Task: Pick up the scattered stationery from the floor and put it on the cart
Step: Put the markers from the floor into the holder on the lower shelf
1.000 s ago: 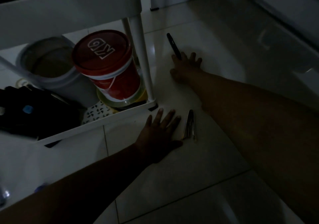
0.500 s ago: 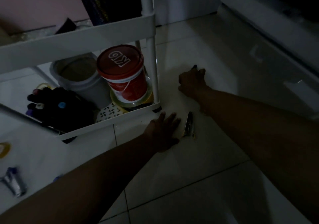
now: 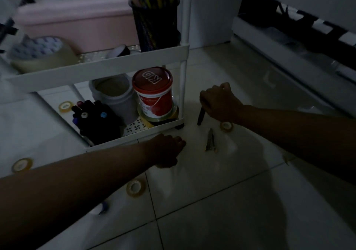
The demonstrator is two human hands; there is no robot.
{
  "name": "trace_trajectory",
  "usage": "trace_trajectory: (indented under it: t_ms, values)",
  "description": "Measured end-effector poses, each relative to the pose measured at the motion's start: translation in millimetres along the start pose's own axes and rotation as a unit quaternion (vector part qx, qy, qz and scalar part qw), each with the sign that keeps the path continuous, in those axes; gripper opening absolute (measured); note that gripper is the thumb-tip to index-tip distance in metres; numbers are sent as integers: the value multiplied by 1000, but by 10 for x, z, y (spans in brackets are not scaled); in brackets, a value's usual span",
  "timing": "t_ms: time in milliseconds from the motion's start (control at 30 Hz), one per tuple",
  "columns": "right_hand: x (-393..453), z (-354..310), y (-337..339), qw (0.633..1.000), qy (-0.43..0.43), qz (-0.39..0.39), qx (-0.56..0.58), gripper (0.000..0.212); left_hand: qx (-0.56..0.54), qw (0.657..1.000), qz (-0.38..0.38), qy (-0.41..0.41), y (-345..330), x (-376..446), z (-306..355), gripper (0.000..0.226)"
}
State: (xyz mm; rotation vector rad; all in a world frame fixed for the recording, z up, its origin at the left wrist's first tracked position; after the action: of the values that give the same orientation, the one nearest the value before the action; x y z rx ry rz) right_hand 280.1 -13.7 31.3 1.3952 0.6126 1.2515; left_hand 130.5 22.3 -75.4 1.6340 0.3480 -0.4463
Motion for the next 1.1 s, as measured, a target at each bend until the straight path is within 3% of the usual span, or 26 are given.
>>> trace_trajectory:
  t_ms: [67,133,267,367,433,500,633,733,800,933,1100]
  values:
    - [-50,-103,134,998,-11,5,55,23,-13,999,31,10,89,-137,-72,72]
    - [-100,-217,205,979,-55,-22,197,19,-73,994,71,41,152,-272,-151,74]
    - [-208,-516,75,881,-206,-118,409,13,-240,951,136,139,98,-551,-359,71]
    - [-209,-814,-33,806,-270,-141,507,15,-252,940,161,165,-6,-811,-526,42]
    - [-181,-1028,-75,787,-268,-154,534,17,-252,934,172,186,-89,-1001,-658,28]
    - [-133,-1219,-93,818,-232,-153,504,14,-271,921,188,207,-162,-1201,-785,25]
    - [-17,-1499,-95,882,-135,-109,438,30,-241,916,234,217,-213,-1560,-988,28]
    - [-18,-1760,-205,967,62,-128,211,62,-234,910,268,214,-227,-1775,-1083,29]
    - [-61,-1819,-390,973,112,-171,105,75,-263,892,292,223,-237,-1911,-1128,31]
    - [-201,-1917,-667,942,100,-308,87,92,-302,852,362,229,-190,-2157,-1159,22]
    - [-258,-1993,-712,930,109,-351,29,95,-291,823,447,196,3,-2406,-1182,15]
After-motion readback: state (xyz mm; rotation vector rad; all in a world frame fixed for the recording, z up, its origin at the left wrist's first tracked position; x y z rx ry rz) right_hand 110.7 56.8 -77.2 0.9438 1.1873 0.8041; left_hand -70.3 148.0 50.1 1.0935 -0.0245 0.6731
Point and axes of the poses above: each hand's wrist, its own x-axis towards the middle knuckle, its own y-axis out of the back of the hand, z = x × y, the point moved 9 cm from there along x, towards the middle knuckle, and after that the axes turned 8 degrees about z, right-handed, at the moved point
